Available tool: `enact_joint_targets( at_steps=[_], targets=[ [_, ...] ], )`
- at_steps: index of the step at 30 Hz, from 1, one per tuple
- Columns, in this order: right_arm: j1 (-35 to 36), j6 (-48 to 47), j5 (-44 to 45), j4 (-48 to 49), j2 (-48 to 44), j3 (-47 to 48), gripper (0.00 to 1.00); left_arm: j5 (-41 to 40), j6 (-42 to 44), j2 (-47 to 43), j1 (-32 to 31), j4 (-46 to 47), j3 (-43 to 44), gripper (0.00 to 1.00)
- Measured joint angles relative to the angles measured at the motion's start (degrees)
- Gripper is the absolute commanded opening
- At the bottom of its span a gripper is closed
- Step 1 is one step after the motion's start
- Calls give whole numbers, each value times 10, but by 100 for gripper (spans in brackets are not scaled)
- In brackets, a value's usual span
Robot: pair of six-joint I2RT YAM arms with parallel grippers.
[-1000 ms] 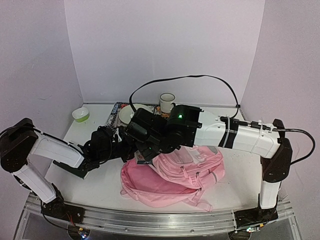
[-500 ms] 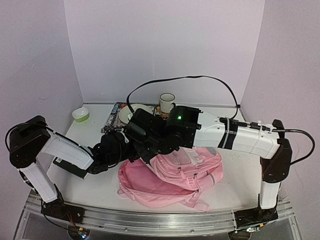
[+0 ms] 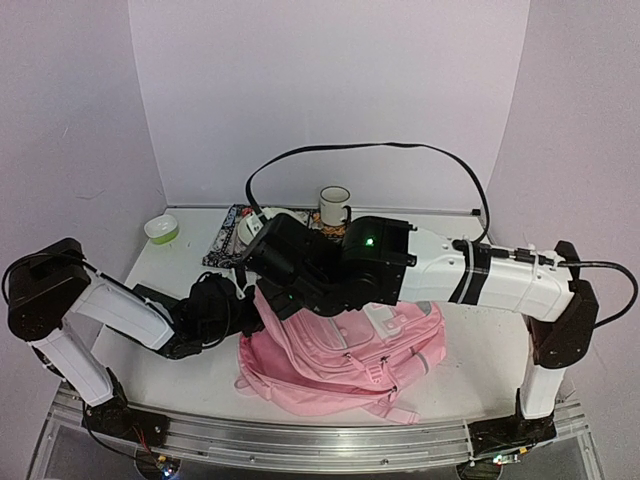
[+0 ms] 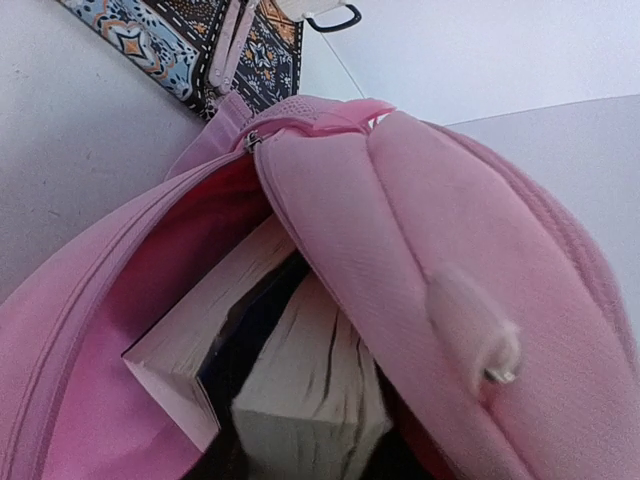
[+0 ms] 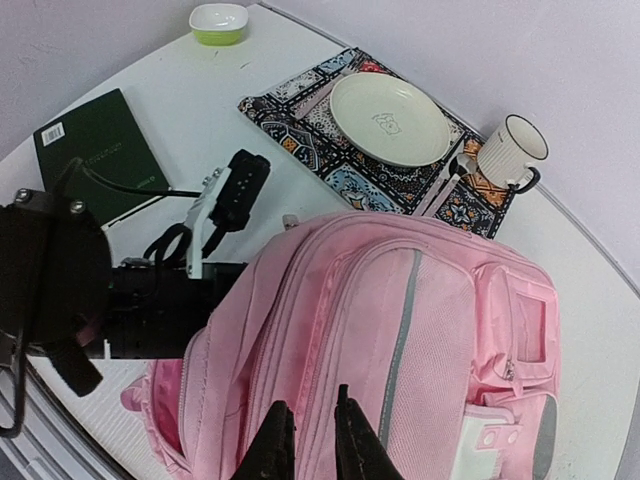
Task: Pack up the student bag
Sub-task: Place the book in the largest pocket of the bag.
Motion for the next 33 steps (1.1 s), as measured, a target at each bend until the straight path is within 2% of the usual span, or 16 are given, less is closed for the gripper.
enact_joint_targets(
  at_steps=[4,12,21,29,31,33],
  targets=[
    [-1,-4,6,3,0,0,21,4,-11,-24,-1,0,-8,0],
    [-6,-7,29,10,-7,-45,22,14,-68,-5,-2,0,-9,0],
    [-19,14,37,11,-49,-103,25,-87,-109,-43,-56,-1,-42,0],
    [-28,30,43,15,-74,-138,29,-125,-110,26,-72,0,21,0],
    [-30,32,43,16,-75,-146,31,-130,-101,40,-74,1,38,10],
    [-32,34,42,16,-75,-153,35,-132,-89,49,-75,1,48,28]
  ],
)
